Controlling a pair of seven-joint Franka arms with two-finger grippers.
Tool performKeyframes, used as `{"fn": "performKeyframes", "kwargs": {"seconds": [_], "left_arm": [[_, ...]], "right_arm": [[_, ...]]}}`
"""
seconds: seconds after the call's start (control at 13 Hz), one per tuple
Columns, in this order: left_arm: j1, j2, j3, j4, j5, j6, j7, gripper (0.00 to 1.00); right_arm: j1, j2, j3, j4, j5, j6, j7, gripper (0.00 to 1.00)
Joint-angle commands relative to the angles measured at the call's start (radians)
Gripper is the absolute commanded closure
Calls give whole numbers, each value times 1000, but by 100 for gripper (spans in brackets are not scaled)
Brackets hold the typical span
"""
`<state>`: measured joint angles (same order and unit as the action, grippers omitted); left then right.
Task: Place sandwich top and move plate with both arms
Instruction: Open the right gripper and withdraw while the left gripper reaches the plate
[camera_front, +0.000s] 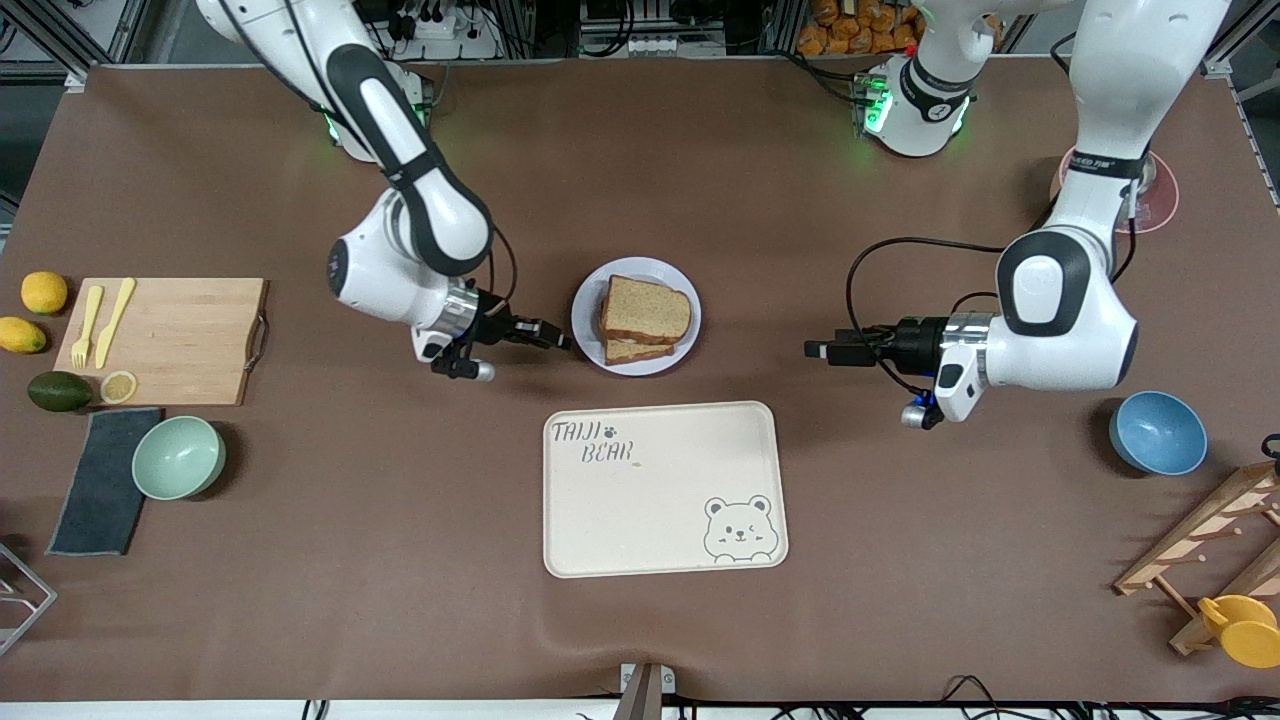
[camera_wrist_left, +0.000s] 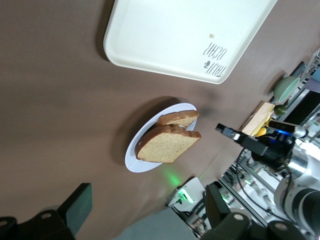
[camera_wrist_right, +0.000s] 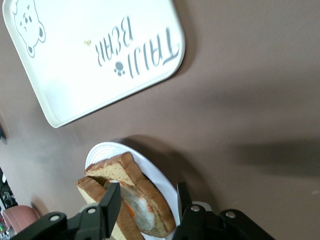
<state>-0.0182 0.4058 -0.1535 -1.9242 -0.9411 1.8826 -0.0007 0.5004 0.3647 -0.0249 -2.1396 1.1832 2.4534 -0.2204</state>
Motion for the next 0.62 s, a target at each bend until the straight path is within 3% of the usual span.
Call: {"fn": "performKeyframes", "kwargs": {"seconds": [0.0, 0.23, 0.39, 0.54], "left_arm": [[21, 80, -6, -33, -112, 4, 181, 0], [35, 195, -6, -68, -246, 6, 498, 0], [24, 240, -6, -68, -313, 19, 597, 0], [-3, 248, -6, -97, -364, 44, 680, 8]], "right_arm": [[-113, -26, 13, 12, -109, -103, 13, 46], [-250, -20, 16, 17, -193, -204, 10, 36], [-343, -17, 22, 45, -359, -252, 9, 29], [-413, -18, 20, 120, -500, -359, 7, 27]]}}
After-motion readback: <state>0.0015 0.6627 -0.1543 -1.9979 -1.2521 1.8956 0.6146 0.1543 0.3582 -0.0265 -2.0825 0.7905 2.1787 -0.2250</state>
